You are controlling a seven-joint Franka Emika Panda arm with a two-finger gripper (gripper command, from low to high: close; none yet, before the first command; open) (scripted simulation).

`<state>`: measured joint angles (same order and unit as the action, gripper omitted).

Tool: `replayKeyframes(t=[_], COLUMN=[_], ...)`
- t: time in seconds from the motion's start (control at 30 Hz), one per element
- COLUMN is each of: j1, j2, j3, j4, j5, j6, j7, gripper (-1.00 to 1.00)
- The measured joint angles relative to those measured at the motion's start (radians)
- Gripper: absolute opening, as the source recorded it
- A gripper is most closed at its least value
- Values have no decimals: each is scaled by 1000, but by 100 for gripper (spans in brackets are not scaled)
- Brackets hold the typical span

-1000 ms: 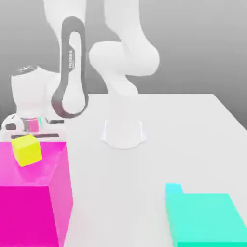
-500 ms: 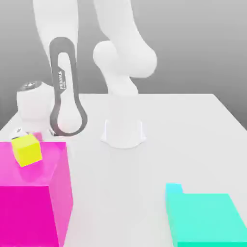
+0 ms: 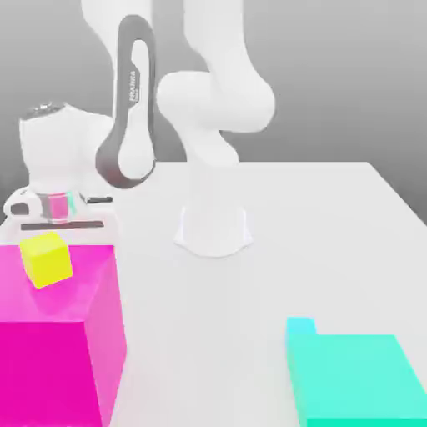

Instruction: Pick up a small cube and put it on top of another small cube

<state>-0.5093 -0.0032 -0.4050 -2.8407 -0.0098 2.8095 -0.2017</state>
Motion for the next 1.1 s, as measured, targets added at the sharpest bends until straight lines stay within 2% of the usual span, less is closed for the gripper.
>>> replayKeyframes(t=[0.2, 0.4, 0.57, 0.8, 0.97, 1.0, 1.1], j1=[-56, -23, 1, 160, 191, 191, 191], j2=[17, 30, -18, -172, -167, -157, -157], j3=[44, 65, 133, 236, 266, 265, 265], j4=[211, 428, 582, 600, 499, 483, 483], j5=[60, 126, 125, 12, -20, -20, -20], j6=[-254, -512, -722, -794, -640, -614, -614], j7=[-153, -319, -546, -877, -963, -966, -966], gripper=[-100, -100, -100, -100, -100, 100, 100])
